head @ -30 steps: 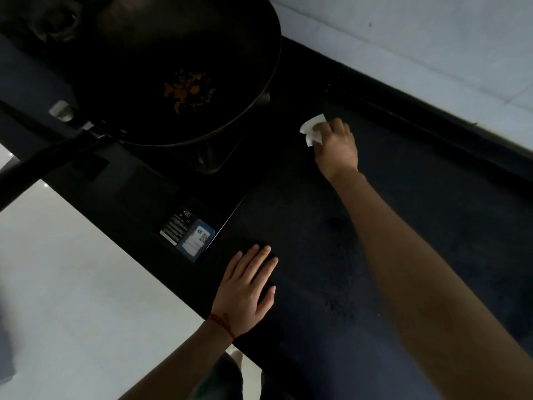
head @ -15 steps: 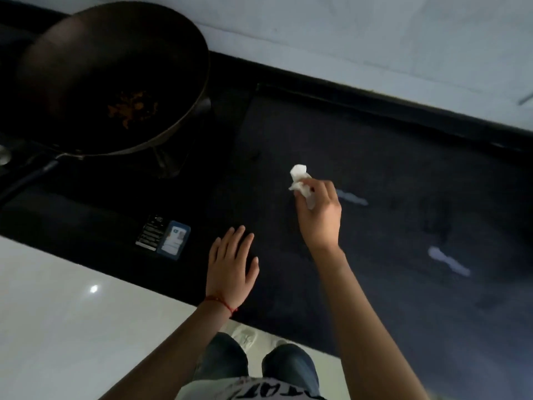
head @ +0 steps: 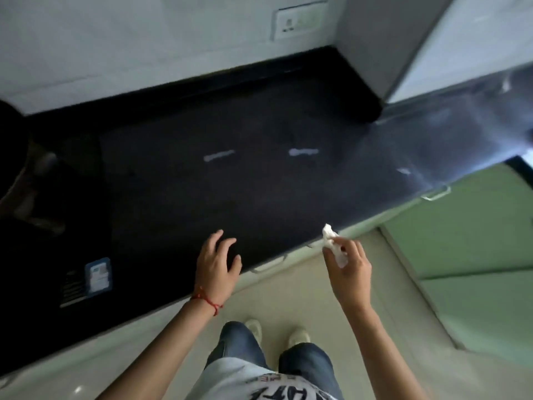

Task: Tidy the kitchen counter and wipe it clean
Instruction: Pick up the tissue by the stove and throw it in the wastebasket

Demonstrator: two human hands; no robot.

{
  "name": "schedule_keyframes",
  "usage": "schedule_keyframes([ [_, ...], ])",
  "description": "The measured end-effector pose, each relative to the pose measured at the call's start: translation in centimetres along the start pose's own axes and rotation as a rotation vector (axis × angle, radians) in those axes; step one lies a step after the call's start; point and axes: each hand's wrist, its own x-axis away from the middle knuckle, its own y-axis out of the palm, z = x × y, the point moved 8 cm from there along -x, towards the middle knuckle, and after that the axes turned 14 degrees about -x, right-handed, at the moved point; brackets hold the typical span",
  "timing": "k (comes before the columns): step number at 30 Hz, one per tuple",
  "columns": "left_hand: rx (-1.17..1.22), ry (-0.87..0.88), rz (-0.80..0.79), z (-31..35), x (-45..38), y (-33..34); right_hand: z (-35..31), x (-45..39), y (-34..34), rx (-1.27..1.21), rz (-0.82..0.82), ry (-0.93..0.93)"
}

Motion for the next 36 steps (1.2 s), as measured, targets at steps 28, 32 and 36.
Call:
schedule_keyframes([
  [28,-0.187,0.566,-1.038,44.4,30.8,27.2,29.2,49.0,-42.4,-0.397,1.178,1.081],
  [32,-0.203,0.542,-1.064,49.3,32.3,30.7,32.1,50.5,-47.1,-0.434,1.282,1.108],
  [36,-0.29,0.583,-1.086,55.5,33.8,35.5,36.0,49.5,-53.3,-0.444,1.325,1.108],
])
